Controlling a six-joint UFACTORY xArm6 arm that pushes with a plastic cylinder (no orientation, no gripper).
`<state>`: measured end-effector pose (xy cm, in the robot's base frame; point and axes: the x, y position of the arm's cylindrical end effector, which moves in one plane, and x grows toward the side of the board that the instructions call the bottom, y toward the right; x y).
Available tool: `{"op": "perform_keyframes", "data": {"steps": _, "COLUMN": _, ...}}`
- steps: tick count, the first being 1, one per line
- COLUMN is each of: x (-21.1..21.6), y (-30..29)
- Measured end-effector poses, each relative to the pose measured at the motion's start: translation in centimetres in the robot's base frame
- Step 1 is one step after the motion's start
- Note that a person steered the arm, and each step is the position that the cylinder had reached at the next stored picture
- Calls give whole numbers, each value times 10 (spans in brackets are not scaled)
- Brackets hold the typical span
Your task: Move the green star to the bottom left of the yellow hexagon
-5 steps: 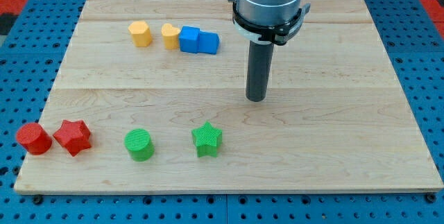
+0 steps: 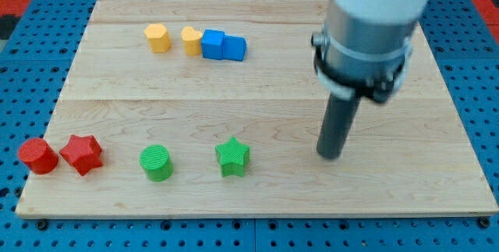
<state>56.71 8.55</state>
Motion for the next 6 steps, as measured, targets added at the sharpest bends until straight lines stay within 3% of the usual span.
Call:
{"op": "perform_keyframes", "data": {"steps": 1, "x": 42, "y": -71}}
{"op": "perform_keyframes", "data": {"steps": 4, "x": -111, "y": -187}}
{"op": "perform_keyframes", "data": {"steps": 6, "x": -141, "y": -151}}
